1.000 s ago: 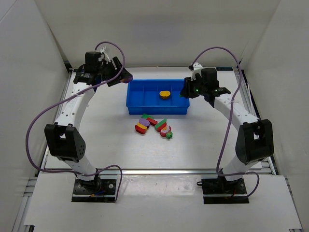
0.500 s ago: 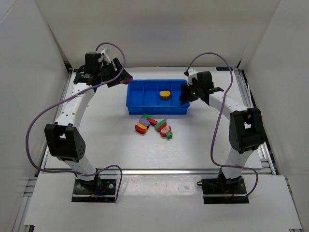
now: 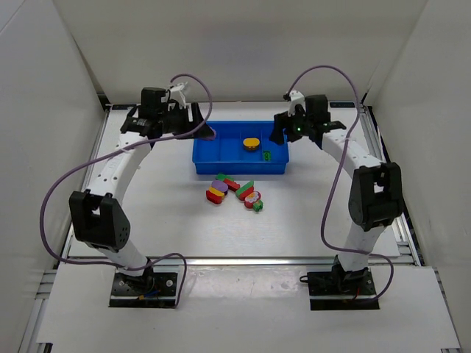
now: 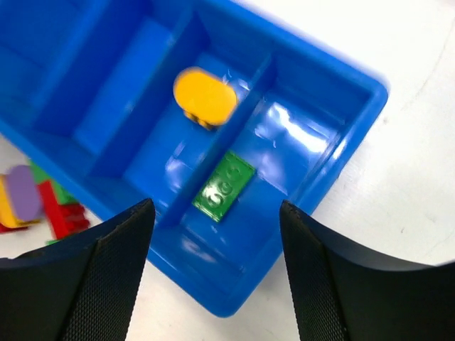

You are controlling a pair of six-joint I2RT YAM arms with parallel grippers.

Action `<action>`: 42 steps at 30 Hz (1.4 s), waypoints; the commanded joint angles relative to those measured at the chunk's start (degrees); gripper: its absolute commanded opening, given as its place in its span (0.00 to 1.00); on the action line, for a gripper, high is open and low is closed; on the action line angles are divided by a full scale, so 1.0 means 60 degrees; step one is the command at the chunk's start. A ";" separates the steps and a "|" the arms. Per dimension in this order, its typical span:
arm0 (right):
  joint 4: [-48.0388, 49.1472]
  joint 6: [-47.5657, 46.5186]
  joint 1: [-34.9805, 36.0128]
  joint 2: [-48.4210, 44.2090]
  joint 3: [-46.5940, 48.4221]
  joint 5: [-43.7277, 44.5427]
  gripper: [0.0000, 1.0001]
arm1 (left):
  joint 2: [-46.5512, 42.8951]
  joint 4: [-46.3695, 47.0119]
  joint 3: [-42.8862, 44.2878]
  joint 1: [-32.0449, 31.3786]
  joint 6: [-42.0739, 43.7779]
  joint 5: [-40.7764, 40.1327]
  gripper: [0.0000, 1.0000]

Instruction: Sort the legos into containers by color

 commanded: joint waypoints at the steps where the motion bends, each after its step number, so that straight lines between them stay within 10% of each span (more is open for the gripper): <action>1: -0.0711 0.0257 -0.0383 -0.0488 0.1372 -0.1842 0.75 | -0.1089 0.0058 -0.0351 -0.0439 0.2074 0.1218 0.10; 17: -0.3291 0.3495 0.0230 -0.0927 0.2709 -0.4370 0.71 | -0.3302 0.1345 -0.3514 -0.3662 0.7923 -0.1898 0.10; 25: -0.3643 0.3876 0.1153 -0.1455 0.2124 -0.4868 0.76 | -0.3010 0.2137 -0.3443 -0.4234 0.8174 -0.3775 0.10; 42: -0.3790 0.2543 0.1769 -0.1382 0.2299 -0.4399 0.78 | -0.2614 0.2518 -0.3106 -0.4395 0.7750 -0.3410 0.10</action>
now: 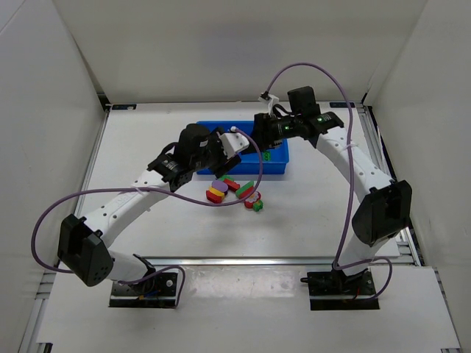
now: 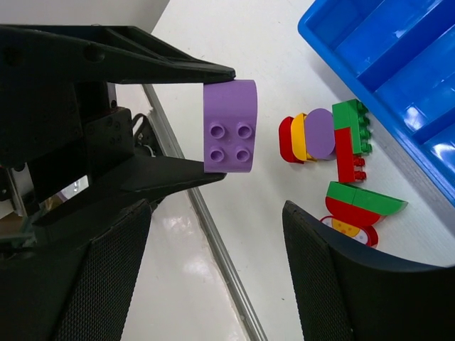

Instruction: Sort the legos into containers by color

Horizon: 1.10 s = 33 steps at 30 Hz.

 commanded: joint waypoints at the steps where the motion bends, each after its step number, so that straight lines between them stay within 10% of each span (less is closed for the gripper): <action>1: -0.0002 -0.0371 0.0156 -0.0056 0.0270 0.0136 0.78 | -0.0053 0.0231 0.0380 -0.0049 -0.0206 0.0251 0.10; 33: 0.0496 0.0054 0.0624 0.0911 0.1222 0.0473 0.75 | 0.0108 0.0260 0.0644 -0.0181 -0.0617 0.0603 0.10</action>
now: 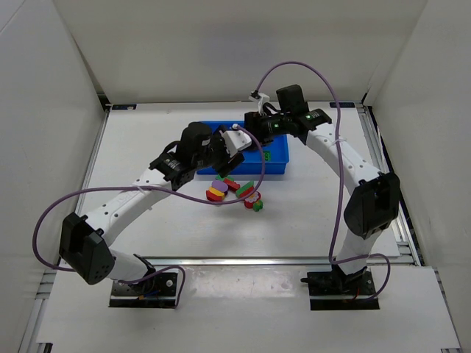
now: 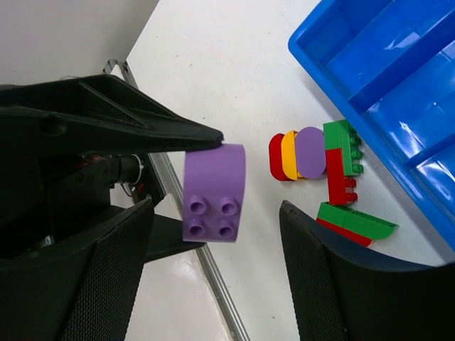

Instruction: Sort the legos into containers by color

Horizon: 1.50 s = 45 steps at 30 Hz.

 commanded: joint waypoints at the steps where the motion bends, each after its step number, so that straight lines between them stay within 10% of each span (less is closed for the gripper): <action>1: 0.0278 0.0006 0.0133 0.0084 0.0545 -0.0081 0.74 | -0.0002 0.0161 0.0411 -0.0057 -0.0023 0.0163 0.10; 26: 0.0644 0.0153 0.0221 0.0187 0.0296 -0.1033 0.16 | -0.0031 0.0367 0.0309 -0.0057 -0.0169 -0.0130 0.11; 28: 0.0644 0.0123 0.0221 0.0158 0.0296 -0.1033 0.14 | -0.0016 0.0396 0.0338 -0.0057 -0.0198 -0.0218 0.17; 33: 0.0688 0.0152 0.0104 0.0114 0.0194 -0.0945 0.11 | -0.0016 0.0381 0.0338 -0.0057 -0.0696 -0.0672 0.69; 45: 0.1259 0.0709 -0.0365 0.0084 0.0164 -0.1092 0.09 | -0.0514 0.0250 -0.0204 -0.0057 -0.1385 -0.0204 0.94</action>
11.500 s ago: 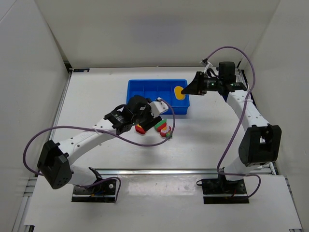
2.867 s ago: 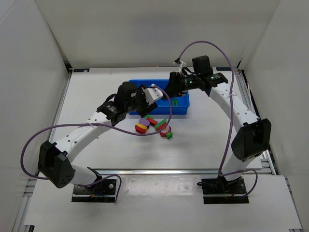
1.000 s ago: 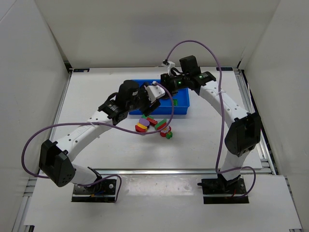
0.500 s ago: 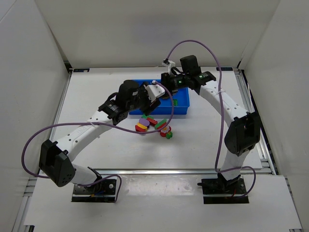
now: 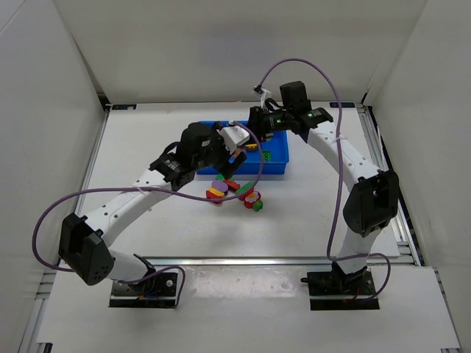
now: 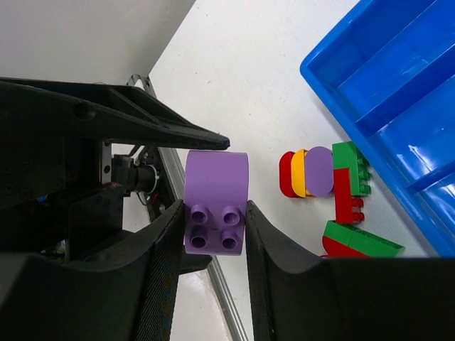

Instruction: Sort the legos into containers by color

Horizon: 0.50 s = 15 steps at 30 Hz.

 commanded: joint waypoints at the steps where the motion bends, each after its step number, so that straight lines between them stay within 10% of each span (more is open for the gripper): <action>1: 0.0476 0.0196 -0.0114 -0.0109 0.0055 -0.0374 0.09 | -0.0518 -0.0056 -0.0160 -0.0035 -0.0249 0.0208 0.95; 8: 0.0373 0.0253 -0.0450 -0.0283 -0.0325 -0.0374 0.09 | -0.0971 -0.0406 -0.0102 0.0475 -0.1607 -0.0336 1.00; 15: 0.1177 0.1278 -0.1724 -0.0621 -0.1204 -0.1236 0.09 | -0.1236 -0.1667 0.0367 0.2833 -0.4875 0.3220 0.99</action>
